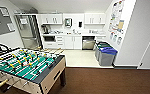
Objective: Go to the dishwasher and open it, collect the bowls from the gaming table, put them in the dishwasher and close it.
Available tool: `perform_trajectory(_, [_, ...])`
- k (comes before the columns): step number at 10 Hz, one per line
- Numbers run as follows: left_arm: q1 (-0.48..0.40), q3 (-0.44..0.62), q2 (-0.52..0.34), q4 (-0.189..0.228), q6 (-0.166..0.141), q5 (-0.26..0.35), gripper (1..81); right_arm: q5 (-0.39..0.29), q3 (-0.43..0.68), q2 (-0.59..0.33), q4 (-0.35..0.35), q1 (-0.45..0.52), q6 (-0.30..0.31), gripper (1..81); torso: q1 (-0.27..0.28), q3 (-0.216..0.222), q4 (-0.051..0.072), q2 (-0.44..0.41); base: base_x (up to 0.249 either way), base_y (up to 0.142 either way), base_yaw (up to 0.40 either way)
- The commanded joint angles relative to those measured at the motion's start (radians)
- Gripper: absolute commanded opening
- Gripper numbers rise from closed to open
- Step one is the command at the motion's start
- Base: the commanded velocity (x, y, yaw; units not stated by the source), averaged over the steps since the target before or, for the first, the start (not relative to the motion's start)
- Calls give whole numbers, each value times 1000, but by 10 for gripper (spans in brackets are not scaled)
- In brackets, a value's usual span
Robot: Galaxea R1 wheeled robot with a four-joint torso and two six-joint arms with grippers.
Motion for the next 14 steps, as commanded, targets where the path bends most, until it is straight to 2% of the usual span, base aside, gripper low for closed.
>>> perform_trajectory(1, [-50, 30, -35, 10, 0, 23, 10, -40, 14, -25, -19, 39, -2, 10, 0, 0, 0, 0, 137, 0, 0])
perform_trajectory(5, [-50, 33, -34, 10, 0, 21, 10, -37, 33, -44, -17, 38, -2, 10, 0, 0, 0, 0, 142, 0, 0])
perform_trajectory(9, [-50, 38, -35, 12, 1, 21, 10, -26, 145, -150, -14, 41, 12, 10, 0, 0, 0, 0, 143, -65, 0])
perform_trajectory(14, [-50, 38, -35, 12, 1, 21, 10, -25, 157, -162, -14, 44, 12, 10, 0, 0, 0, 0, 143, -67, 0])
